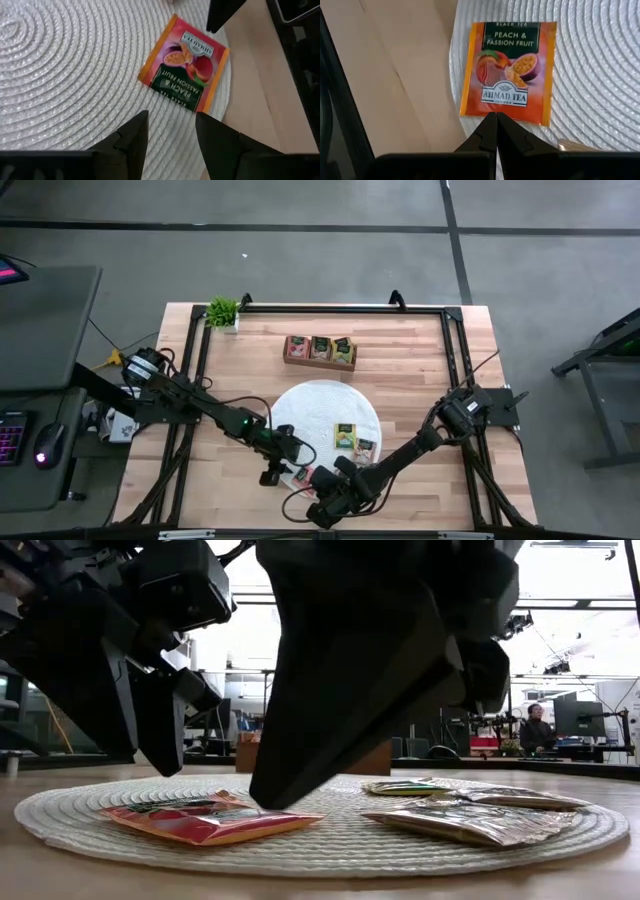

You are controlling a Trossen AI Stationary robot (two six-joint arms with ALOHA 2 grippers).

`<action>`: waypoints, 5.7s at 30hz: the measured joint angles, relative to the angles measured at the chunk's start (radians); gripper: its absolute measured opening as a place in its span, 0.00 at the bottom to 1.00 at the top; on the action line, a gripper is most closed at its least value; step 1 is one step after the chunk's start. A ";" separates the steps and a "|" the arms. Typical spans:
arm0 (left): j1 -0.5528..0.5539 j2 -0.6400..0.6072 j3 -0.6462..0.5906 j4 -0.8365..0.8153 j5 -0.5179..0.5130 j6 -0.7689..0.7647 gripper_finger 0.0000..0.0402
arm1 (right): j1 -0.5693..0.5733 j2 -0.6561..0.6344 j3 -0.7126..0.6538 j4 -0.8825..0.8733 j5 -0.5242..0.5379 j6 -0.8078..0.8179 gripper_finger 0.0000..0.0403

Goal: Pick & Place Tea
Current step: Put the orange tea bag into the left section of the wooden organizer

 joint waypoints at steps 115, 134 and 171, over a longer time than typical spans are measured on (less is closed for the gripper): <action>0.162 0.076 0.010 0.090 0.289 -0.261 0.00 | -0.092 -0.059 -0.003 -0.040 0.008 -0.388 0.00; 0.485 -0.052 0.417 -0.767 0.213 0.189 0.00 | -0.082 -0.329 -0.062 -0.579 0.042 -0.455 0.00; 0.909 0.335 1.065 -1.340 -0.205 1.050 0.00 | -0.069 -1.240 -1.152 0.381 0.269 -0.130 0.00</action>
